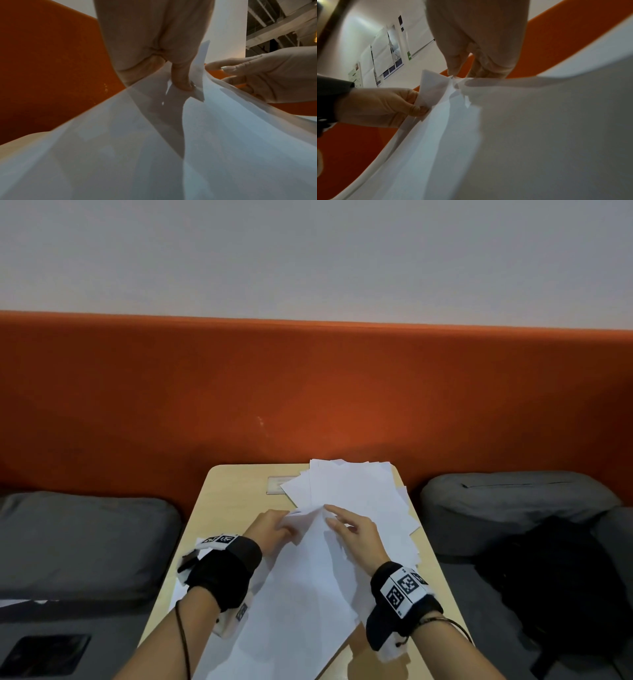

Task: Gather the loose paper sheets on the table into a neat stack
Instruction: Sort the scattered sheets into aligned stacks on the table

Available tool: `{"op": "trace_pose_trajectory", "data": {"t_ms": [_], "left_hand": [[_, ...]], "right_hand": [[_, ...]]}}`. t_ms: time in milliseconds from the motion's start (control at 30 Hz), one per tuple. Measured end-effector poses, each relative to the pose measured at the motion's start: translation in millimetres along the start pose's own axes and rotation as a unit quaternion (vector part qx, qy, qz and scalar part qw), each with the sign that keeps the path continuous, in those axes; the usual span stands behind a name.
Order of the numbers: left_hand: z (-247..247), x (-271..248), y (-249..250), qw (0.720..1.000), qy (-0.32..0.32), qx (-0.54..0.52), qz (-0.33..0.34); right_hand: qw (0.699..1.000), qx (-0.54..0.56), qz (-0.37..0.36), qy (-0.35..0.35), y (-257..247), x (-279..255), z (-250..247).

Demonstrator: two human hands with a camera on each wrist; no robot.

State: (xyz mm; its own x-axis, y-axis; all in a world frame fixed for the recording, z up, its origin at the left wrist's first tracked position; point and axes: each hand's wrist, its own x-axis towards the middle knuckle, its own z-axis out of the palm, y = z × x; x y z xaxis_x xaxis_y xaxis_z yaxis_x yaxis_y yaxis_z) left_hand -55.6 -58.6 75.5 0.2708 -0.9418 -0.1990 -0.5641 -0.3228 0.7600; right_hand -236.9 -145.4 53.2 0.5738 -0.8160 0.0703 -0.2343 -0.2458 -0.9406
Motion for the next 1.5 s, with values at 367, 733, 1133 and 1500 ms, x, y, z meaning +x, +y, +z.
{"op": "trace_pose_trajectory", "data": {"t_ms": [367, 733, 1133, 1500], "left_hand": [[5, -1, -13, 0.997, 0.027, -0.063, 0.044], [4, -2, -11, 0.985, 0.001, -0.16, 0.067], [-9, -4, 1, 0.967, -0.059, -0.248, 0.011], [2, -2, -2, 0.967, 0.127, -0.216, 0.046]], "right_hand": [[0.997, 0.08, 0.02, -0.014, 6, 9, 7], [0.994, 0.099, 0.043, -0.002, 7, 5, 6], [0.989, 0.13, 0.041, -0.055, 4, 1, -2], [0.993, 0.073, 0.02, -0.094, -2, -3, 4]]}}
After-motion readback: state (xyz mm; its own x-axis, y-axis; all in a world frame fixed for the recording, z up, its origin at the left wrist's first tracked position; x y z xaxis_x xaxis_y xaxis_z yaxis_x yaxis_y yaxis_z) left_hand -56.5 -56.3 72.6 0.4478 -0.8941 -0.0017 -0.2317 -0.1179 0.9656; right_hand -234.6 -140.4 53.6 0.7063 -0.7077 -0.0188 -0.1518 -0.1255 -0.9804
